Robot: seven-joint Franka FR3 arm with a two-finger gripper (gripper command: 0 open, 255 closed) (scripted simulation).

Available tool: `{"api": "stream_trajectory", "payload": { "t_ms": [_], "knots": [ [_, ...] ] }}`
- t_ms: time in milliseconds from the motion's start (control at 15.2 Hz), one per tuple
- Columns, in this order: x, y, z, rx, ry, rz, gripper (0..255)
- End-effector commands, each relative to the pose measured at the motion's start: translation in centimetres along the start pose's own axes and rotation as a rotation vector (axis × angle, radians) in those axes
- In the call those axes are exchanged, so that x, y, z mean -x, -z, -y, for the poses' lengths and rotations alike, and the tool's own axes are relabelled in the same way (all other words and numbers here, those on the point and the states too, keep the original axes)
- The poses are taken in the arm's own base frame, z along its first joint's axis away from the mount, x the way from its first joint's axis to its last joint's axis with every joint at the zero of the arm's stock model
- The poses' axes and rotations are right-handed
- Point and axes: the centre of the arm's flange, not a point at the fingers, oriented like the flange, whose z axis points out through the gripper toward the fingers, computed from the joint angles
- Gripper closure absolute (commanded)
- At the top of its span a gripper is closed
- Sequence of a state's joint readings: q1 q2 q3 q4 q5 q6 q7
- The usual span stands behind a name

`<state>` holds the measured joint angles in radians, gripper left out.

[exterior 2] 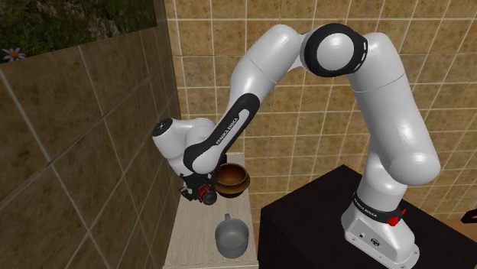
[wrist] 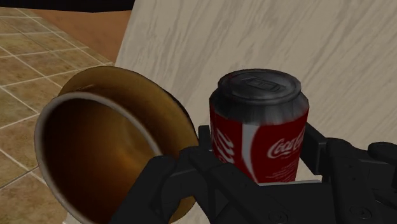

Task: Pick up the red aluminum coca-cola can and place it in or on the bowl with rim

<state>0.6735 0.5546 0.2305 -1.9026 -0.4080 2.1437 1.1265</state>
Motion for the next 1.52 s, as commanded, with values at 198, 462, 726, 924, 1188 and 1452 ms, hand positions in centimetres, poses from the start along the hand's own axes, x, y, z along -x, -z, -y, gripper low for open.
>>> {"api": "stream_trajectory", "payload": {
  "t_ms": [198, 462, 726, 924, 1188, 1452],
  "knots": [
    [0.0, 2.5, -0.9, 0.0, 0.0, 0.0, 255],
    [0.0, 4.5, -1.5, 0.0, 0.0, 0.0, 255],
    [0.0, 6.5, -2.2, 0.0, 0.0, 0.0, 255],
    [0.0, 8.0, -2.8, 0.0, 0.0, 0.0, 255],
    [0.0, 10.0, -3.5, 0.0, 0.0, 0.0, 255],
    [-0.3, 9.9, -6.2, 0.0, 0.0, 0.0, 255]
  ]
}}
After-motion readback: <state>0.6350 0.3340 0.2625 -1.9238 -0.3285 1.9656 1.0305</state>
